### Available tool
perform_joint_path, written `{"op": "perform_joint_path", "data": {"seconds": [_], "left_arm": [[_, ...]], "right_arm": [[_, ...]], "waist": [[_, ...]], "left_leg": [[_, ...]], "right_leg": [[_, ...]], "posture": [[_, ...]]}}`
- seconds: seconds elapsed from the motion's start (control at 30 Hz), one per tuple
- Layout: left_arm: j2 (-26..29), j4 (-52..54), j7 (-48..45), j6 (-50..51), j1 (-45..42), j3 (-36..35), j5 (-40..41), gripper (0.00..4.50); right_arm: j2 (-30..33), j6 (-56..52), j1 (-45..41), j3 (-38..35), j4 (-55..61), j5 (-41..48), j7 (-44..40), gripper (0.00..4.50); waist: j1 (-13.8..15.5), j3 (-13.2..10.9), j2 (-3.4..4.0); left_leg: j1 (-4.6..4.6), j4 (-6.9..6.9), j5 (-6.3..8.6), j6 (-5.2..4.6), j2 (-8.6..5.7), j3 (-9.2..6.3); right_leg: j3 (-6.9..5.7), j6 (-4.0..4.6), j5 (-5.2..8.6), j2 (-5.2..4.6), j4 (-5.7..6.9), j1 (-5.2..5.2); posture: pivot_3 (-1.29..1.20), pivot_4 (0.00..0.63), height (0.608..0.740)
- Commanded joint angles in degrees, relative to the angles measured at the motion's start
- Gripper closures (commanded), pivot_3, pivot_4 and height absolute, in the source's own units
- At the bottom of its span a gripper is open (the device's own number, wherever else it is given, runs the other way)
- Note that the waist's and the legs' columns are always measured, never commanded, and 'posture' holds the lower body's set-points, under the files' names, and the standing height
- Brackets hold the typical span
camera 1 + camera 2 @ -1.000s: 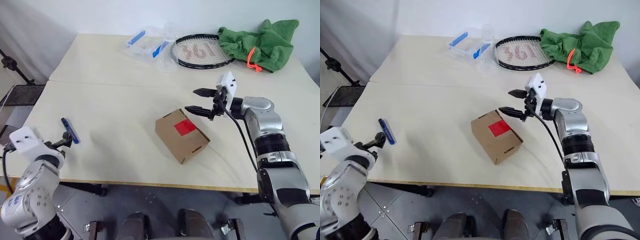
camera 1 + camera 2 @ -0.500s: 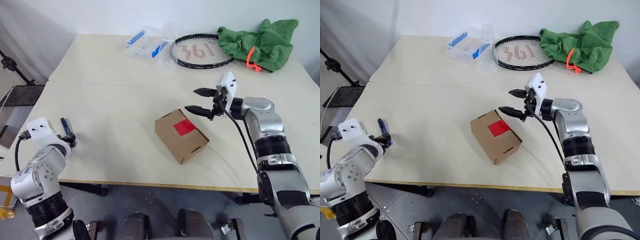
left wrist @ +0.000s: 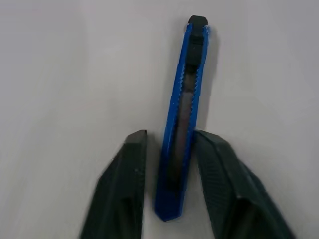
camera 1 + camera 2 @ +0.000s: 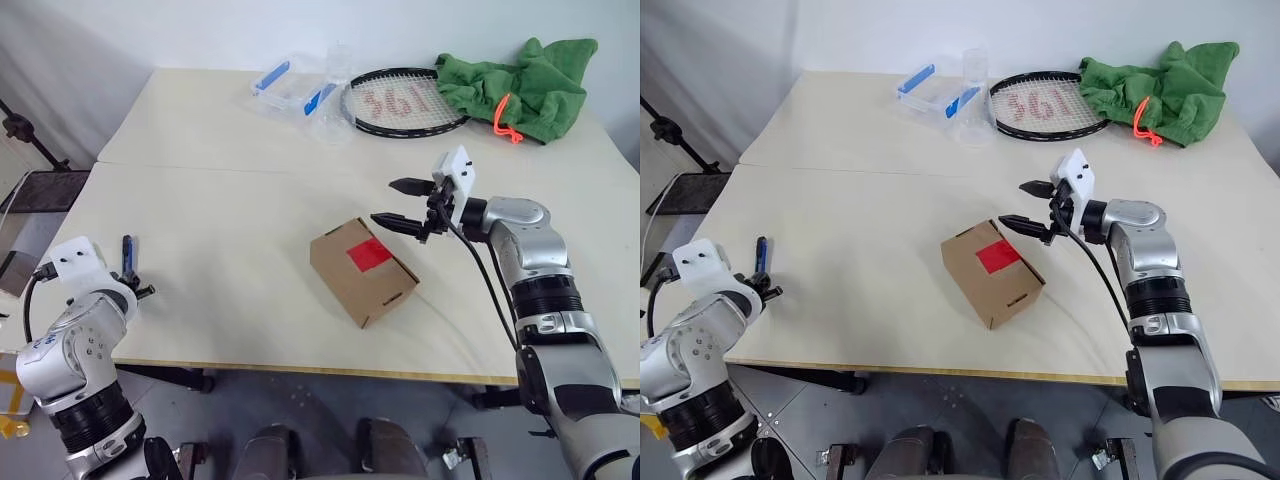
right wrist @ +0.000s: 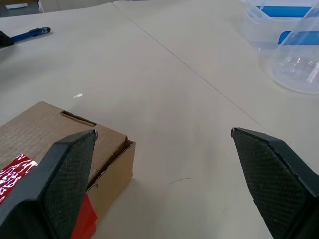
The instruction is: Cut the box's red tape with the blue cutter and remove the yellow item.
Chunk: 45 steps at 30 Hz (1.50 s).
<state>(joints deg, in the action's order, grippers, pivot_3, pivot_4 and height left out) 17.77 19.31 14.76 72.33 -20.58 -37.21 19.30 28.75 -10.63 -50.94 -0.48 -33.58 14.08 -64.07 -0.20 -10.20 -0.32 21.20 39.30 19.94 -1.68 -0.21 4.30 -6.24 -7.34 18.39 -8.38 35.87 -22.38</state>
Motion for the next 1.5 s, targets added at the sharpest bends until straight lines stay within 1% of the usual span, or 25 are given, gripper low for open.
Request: {"op": "perform_joint_path", "data": {"seconds": [0.03, 0.33, 0.53, 0.6, 0.63, 0.73, 0.93, 1.07, 1.27, 1.37, 1.43, 1.5], "left_arm": [[-1.01, -0.46, -1.35, 3.72, 2.02, -0.3, -0.42, 4.04], [1.69, 1.71, -5.0, 7.02, 3.44, -0.08, -1.53, 4.04], [5.8, 1.24, -7.1, 8.78, 4.38, 4.01, -3.64, 4.04], [4.45, 1.11, -7.82, 8.58, 3.21, 2.83, -3.04, 3.66], [4.67, 1.1, -8.04, 8.8, 3.08, 3.32, -3.31, 3.44], [4.68, 0.89, -8.2, 10.04, 2.4, 4.0, -4.34, 2.54], [4.98, 0.69, -10.64, 8.88, 2.67, 3.98, -4.69, 0.71], [4.8, -0.48, -14.88, 4.06, 3.68, 3.09, -3.18, 0.71], [3.63, -3.61, -17.38, 3.01, 4.39, 1.32, -2.92, 0.71], [2.82, -4.78, -17.54, 3.55, 4.32, -0.16, -2.84, 1.34], [3.31, -4.97, -18.38, 3.81, 5.03, 0.77, -2.77, 1.89], [3.18, -4.96, -18.58, 4.12, 5.12, 0.84, -2.77, 1.89]], "right_arm": [[1.02, 0.5, -0.5, -1.65, 1.33, 0.89, 0.26, 0.0], [1.23, 0.45, -0.35, -1.6, 1.55, 0.91, 0.06, 0.0], [1.14, 0.05, 1.05, -1.76, 3.14, 1.18, 0.63, 0.0], [1.21, -0.09, 1.42, -1.91, 3.52, 1.29, 0.85, 0.0], [1.22, -0.21, 1.57, -1.97, 3.71, 1.34, 0.97, 0.0], [1.35, -0.55, 1.97, -2.13, 4.31, 1.48, 1.24, 0.0], [1.66, -0.72, 2.29, -2.16, 4.82, 1.73, 1.55, 0.0], [1.71, -0.69, 2.06, -2.0, 4.72, 1.68, 1.76, 0.0], [1.68, -0.66, 1.53, -1.88, 4.37, 1.64, 1.82, 0.0], [1.8, -0.78, 1.45, -1.88, 4.46, 1.66, 1.78, 0.0], [1.92, -0.77, 1.47, -1.88, 4.51, 1.66, 1.7, 0.0], [2.0, -0.73, 1.31, -1.85, 4.34, 1.66, 1.69, 0.0]], "waist": [[0.04, 0.0, 0.0], [-0.06, 0.0, 0.0], [-0.11, 0.0, 0.0], [-0.09, 0.0, 0.01], [-0.09, 0.0, 0.01], [0.06, 0.0, 0.01], [0.28, 0.0, 0.01], [0.28, 0.0, 0.01], [0.29, 0.02, 0.05], [0.26, 0.08, 0.14], [0.26, 0.09, 0.2], [0.26, 0.09, 0.2]], "left_leg": [[0.0, 0.0, 0.0, 0.0, 0.0, 0.0], [0.0, -0.01, 0.0, 0.0, 0.0, 0.0], [-0.01, -0.02, 0.0, 0.0, 0.0, 0.0], [-0.01, -0.03, 0.0, 0.0, 0.0, 0.0], [-0.01, -0.03, 0.0, 0.0, 0.0, 0.0], [0.0, -0.03, 0.0, 0.0, -0.01, 0.0], [-0.01, -0.03, -0.01, -0.01, -0.04, -0.02], [-0.01, -0.03, -0.01, -0.02, -0.05, -0.03], [-0.01, -0.03, -0.03, -0.02, -0.05, -0.03], [-0.02, -0.03, -0.04, -0.02, -0.05, -0.03], [-0.02, -0.03, -0.04, -0.02, -0.05, -0.02], [-0.02, -0.03, -0.04, -0.02, -0.06, -0.02]], "right_leg": [[0.0, 0.0, 0.0, 0.0, 0.0, 0.0], [0.01, 0.0, 0.0, 0.0, 0.0, 0.0], [0.02, 0.0, 0.0, 0.0, 0.0, -0.01], [0.03, 0.0, 0.0, 0.0, -0.01, -0.01], [0.02, 0.0, 0.0, 0.0, 0.0, -0.01], [0.02, 0.0, 0.0, -0.01, -0.01, -0.01], [0.02, 0.0, 0.0, -0.05, -0.01, 0.01], [0.0, 0.0, 0.0, -0.06, -0.01, 0.02], [0.0, 0.0, 0.0, -0.07, -0.01, 0.03], [0.0, 0.0, 0.0, -0.07, -0.01, 0.03], [0.0, 0.0, 0.0, -0.07, 0.0, 0.03], [0.01, 0.0, 0.0, -0.08, 0.0, 0.03]], "posture": [[0.0, 0.15, 0.74], [0.0, 0.15, 0.74], [0.0, 0.15, 0.74], [0.0, 0.15, 0.74], [0.0, 0.15, 0.74], [0.0, 0.15, 0.74], [0.0, 0.15, 0.74], [0.0, 0.15, 0.74], [0.0, 0.15, 0.74], [0.0, 0.15, 0.74], [0.0, 0.15, 0.74], [0.0, 0.15, 0.74]]}}
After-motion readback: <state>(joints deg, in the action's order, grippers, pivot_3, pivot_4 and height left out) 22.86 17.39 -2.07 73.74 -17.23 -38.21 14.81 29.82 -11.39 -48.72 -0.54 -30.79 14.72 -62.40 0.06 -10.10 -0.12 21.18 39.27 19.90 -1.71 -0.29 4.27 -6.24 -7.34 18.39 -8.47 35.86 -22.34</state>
